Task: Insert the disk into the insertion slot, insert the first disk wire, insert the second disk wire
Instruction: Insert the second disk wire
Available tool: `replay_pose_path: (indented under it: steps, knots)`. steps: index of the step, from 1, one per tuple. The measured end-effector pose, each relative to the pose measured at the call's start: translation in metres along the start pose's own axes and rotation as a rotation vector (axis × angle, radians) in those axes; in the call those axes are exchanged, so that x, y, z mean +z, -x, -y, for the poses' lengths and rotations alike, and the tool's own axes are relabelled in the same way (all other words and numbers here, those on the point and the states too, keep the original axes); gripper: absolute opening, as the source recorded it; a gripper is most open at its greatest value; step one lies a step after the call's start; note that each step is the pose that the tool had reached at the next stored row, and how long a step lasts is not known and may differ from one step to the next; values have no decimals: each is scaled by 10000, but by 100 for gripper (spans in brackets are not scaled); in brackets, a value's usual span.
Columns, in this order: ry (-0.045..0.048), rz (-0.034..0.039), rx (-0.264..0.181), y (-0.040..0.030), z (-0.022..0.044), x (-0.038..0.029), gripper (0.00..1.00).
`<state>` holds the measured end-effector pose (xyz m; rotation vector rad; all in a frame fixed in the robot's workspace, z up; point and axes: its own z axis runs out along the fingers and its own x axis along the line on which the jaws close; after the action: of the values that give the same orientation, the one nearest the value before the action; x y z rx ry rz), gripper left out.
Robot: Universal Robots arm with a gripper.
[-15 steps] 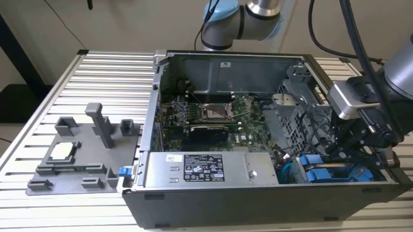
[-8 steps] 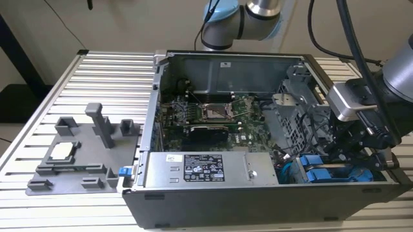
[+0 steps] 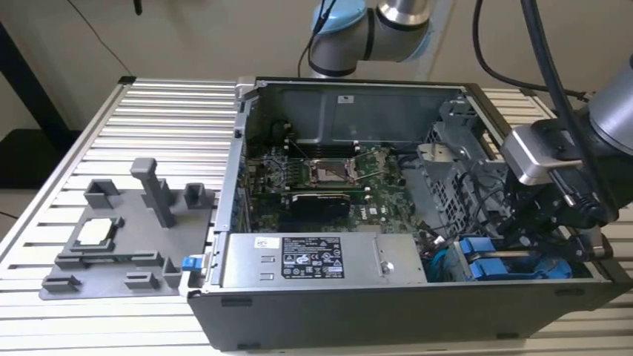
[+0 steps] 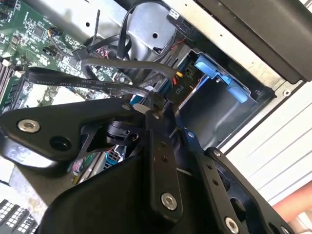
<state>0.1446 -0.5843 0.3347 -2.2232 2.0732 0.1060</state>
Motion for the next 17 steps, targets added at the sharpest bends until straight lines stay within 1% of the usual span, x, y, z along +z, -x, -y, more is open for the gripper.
replay_pose_path:
  steps: [6, 10, 17]
  knots:
    - [121, 6, 15, 2, 6, -17, 24]
    - [184, 9, 23, 2, 10, -26, 24]
    - [278, 15, 34, 8, 13, -79, 24]
